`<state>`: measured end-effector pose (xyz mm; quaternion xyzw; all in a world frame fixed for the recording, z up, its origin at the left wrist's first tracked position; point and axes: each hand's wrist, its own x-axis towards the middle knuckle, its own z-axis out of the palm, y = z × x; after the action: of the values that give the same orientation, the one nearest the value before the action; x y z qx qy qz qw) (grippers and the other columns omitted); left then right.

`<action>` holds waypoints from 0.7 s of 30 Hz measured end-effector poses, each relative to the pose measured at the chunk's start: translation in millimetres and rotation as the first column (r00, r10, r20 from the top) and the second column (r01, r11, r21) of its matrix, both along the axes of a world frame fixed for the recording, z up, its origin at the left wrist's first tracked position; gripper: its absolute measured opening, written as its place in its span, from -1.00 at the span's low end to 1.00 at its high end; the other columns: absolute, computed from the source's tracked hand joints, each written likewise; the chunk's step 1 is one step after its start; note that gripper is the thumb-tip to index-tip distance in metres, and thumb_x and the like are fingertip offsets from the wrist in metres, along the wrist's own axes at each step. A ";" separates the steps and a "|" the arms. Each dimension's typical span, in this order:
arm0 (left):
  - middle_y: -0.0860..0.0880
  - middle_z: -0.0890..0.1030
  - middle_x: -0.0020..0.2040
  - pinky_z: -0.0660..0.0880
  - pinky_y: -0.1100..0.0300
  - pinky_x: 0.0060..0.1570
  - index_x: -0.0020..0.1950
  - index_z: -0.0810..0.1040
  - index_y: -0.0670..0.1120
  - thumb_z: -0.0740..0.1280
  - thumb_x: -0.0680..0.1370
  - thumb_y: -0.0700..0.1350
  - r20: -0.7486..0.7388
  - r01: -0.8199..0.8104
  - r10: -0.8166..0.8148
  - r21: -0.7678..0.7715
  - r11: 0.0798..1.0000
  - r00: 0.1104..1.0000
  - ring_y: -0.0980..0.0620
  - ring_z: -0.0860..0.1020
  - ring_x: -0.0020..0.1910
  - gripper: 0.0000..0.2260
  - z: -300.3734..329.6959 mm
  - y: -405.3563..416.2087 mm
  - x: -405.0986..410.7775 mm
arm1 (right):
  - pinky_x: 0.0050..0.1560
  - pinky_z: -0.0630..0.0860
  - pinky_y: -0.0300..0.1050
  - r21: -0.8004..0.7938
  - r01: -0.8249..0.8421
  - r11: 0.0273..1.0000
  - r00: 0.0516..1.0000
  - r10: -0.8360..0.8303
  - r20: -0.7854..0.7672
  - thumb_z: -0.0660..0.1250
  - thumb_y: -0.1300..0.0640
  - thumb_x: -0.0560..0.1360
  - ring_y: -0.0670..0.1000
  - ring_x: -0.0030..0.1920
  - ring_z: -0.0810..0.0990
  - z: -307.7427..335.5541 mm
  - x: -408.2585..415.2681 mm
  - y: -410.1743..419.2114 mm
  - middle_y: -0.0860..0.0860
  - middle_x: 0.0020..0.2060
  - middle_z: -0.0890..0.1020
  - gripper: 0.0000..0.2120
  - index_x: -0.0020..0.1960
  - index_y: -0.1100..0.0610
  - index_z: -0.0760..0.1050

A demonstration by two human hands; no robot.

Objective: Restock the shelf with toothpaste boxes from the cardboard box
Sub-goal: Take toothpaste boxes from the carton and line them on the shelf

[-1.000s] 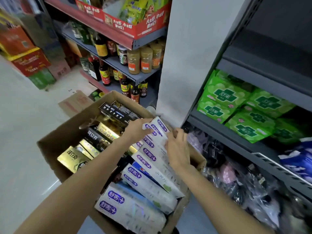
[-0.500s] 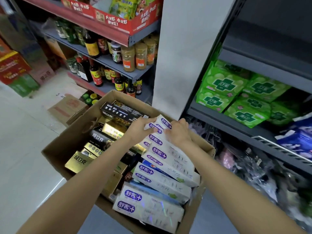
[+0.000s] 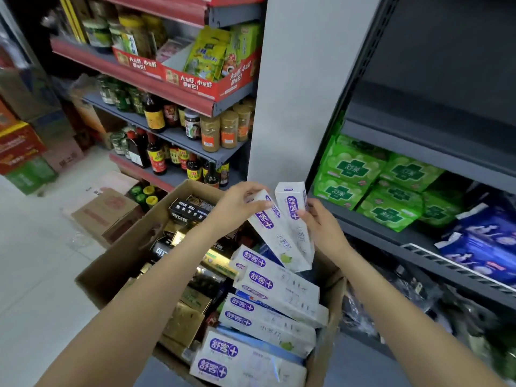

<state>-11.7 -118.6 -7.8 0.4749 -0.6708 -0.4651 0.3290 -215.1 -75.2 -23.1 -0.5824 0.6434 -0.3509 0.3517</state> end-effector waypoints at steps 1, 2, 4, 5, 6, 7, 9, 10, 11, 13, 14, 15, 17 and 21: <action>-0.03 0.56 0.18 0.47 0.14 0.21 0.23 0.52 -0.07 0.42 0.46 0.01 -0.009 -0.016 0.015 -0.017 1.000 1.000 0.07 0.53 0.18 -0.63 9.8 -3.5 -4.6 | 0.13 0.46 -0.03 -0.041 0.026 0.999 0.999 -0.024 0.037 0.21 0.08 0.59 -0.01 0.07 0.58 9.7 -3.2 1.5 -0.03 0.05 0.60 -0.86 0.14 -0.01 0.39; -0.01 0.56 0.15 0.47 0.20 0.15 0.23 0.52 -0.07 0.39 0.49 0.01 -0.016 -0.040 0.040 -0.047 0.998 0.999 0.08 0.53 0.14 -0.65 19.9 -7.3 -9.8 | 0.12 0.46 -0.06 -0.081 0.061 0.995 0.997 -0.056 0.059 0.19 0.09 0.59 -0.03 0.07 0.57 19.6 -6.9 3.2 -0.03 0.05 0.60 -0.86 0.15 0.00 0.39; 0.03 0.57 0.02 0.40 0.43 -0.06 0.21 0.54 -0.11 0.33 0.53 0.00 -0.055 -0.106 0.100 -0.109 0.988 0.993 0.15 0.52 -0.01 -0.70 42.8 -12.1 -22.5 | 0.06 0.44 -0.15 -0.168 0.143 0.975 0.986 -0.125 0.114 0.15 0.09 0.61 -0.05 0.03 0.57 39.2 -18.2 7.3 -0.03 0.03 0.60 -0.84 0.16 0.04 0.43; 0.05 0.56 -0.05 0.37 0.48 -0.16 0.18 0.55 -0.14 0.31 0.55 -0.01 -0.091 -0.137 0.126 -0.132 0.982 0.988 0.19 0.50 -0.09 -0.72 53.2 -13.9 -30.2 | 0.05 0.43 -0.16 -0.201 0.187 0.962 0.975 -0.158 0.153 0.13 0.09 0.62 -0.05 0.02 0.56 48.6 -25.5 9.4 -0.02 0.02 0.61 -0.82 0.14 0.08 0.46; 0.07 0.55 -0.13 0.35 0.50 -0.24 0.14 0.56 -0.18 0.30 0.56 -0.02 -0.125 -0.159 0.141 -0.147 0.976 0.982 0.22 0.48 -0.17 -0.73 61.8 -16.3 -38.5 | 0.04 0.42 -0.15 -0.221 0.233 0.947 0.963 -0.193 0.190 0.11 0.08 0.63 -0.04 -0.01 0.55 55.9 -34.3 10.9 -0.02 -0.01 0.61 -0.79 0.11 0.11 0.48; 0.09 0.52 -0.21 0.34 0.50 -0.29 0.08 0.57 -0.22 0.29 0.57 -0.02 -0.148 -0.176 0.153 -0.157 0.972 0.977 0.25 0.46 -0.24 -0.73 69.9 -17.9 -48.6 | 0.02 0.40 -0.14 -0.230 0.279 0.932 0.947 -0.227 0.228 0.10 0.07 0.63 -0.05 -0.07 0.54 63.0 -44.4 12.9 -0.03 -0.07 0.60 -0.77 0.05 0.12 0.51; 0.13 0.45 -0.37 0.29 0.45 -0.37 -0.13 0.55 -0.24 0.29 0.57 -0.02 -0.173 -0.196 0.169 -0.154 0.968 0.970 0.27 0.41 -0.39 -0.72 84.7 -19.9 -70.9 | -0.08 0.36 -0.10 -0.232 0.356 0.905 0.914 -0.285 0.288 0.08 0.03 0.64 -0.05 -0.19 0.47 76.1 -66.2 17.9 -0.03 -0.21 0.55 -0.71 -0.13 0.08 0.49; 0.14 0.43 -0.41 0.26 0.43 -0.40 -0.24 0.51 -0.20 0.30 0.57 -0.02 -0.178 -0.203 0.173 -0.165 0.965 0.969 0.28 0.39 -0.45 -0.71 92.3 -19.3 -84.0 | -0.09 0.35 -0.10 -0.238 0.378 0.895 0.908 -0.307 0.286 0.06 0.02 0.64 -0.03 -0.19 0.46 82.3 -78.3 21.3 0.00 -0.22 0.53 -0.68 -0.16 0.10 0.47; 0.13 0.42 -0.43 0.25 0.42 -0.40 -0.31 0.46 -0.13 0.30 0.56 -0.02 -0.176 -0.204 0.172 -0.185 0.961 0.969 0.29 0.39 -0.48 -0.71 100.2 -17.2 -97.6 | -0.10 0.35 -0.10 -0.255 0.391 0.884 0.909 -0.328 0.257 0.05 0.02 0.64 -0.03 -0.19 0.46 88.9 -90.7 26.2 0.00 -0.22 0.53 -0.67 -0.15 0.13 0.47; 0.07 0.49 -0.38 0.30 0.34 -0.34 -0.29 0.49 -0.08 0.31 0.56 -0.01 -0.169 -0.193 0.158 -0.213 0.958 0.973 0.26 0.41 -0.43 -0.75 113.6 -11.8 -125.8 | -0.14 0.33 -0.10 -0.324 0.406 0.855 0.914 -0.377 0.151 0.03 0.02 0.65 -0.03 -0.24 0.45 101.3 -118.4 37.4 -0.04 -0.26 0.53 -0.67 -0.13 0.12 0.46; 0.05 0.52 -0.35 0.34 0.29 -0.30 -0.25 0.52 -0.10 0.31 0.55 0.00 -0.165 -0.182 0.148 -0.220 0.958 0.975 0.20 0.44 -0.38 -0.76 119.0 -8.1 -140.4 | -0.16 0.31 -0.11 -0.365 0.405 0.838 0.911 -0.403 0.087 0.02 0.02 0.65 -0.02 -0.24 0.45 108.8 -132.5 44.7 -0.05 -0.26 0.52 -0.68 -0.12 0.12 0.46; 0.02 0.55 -0.32 0.36 0.25 -0.26 -0.20 0.55 -0.13 0.31 0.55 0.01 -0.163 -0.172 0.136 -0.230 0.958 0.977 0.14 0.46 -0.34 -0.77 124.4 -3.0 -155.1 | -0.17 0.30 -0.11 -0.405 0.400 0.823 0.904 -0.427 0.025 0.02 0.03 0.65 0.00 -0.22 0.46 116.5 -147.2 52.3 -0.04 -0.24 0.53 -0.69 -0.09 0.12 0.47; -0.05 0.59 -0.22 0.40 0.19 -0.16 -0.10 0.59 -0.17 0.32 0.54 0.02 -0.164 -0.162 0.122 -0.254 0.954 0.979 0.05 0.50 -0.24 -0.75 131.2 6.0 -188.7 | -0.16 0.30 -0.12 -0.457 0.367 0.810 0.893 -0.444 -0.071 0.03 0.06 0.65 0.04 -0.15 0.50 130.4 -178.9 68.3 -0.01 -0.16 0.58 -0.72 0.05 0.09 0.50; -0.06 0.55 -0.20 0.35 0.27 -0.25 -0.12 0.55 -0.15 0.31 0.55 -0.01 -0.200 -0.166 0.108 -0.298 0.940 0.974 0.03 0.47 -0.21 -0.79 144.7 31.9 -265.9 | -0.01 0.39 -0.06 -0.483 0.289 0.826 0.854 -0.451 -0.260 0.01 0.02 0.65 0.10 0.05 0.55 147.2 -249.4 99.0 0.09 0.04 0.64 -0.64 0.35 0.03 0.43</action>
<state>-277.6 -86.7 136.8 0.4184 -0.6686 -0.3700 0.4910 -464.5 23.9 124.2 -0.5610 0.7062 -0.4318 0.0143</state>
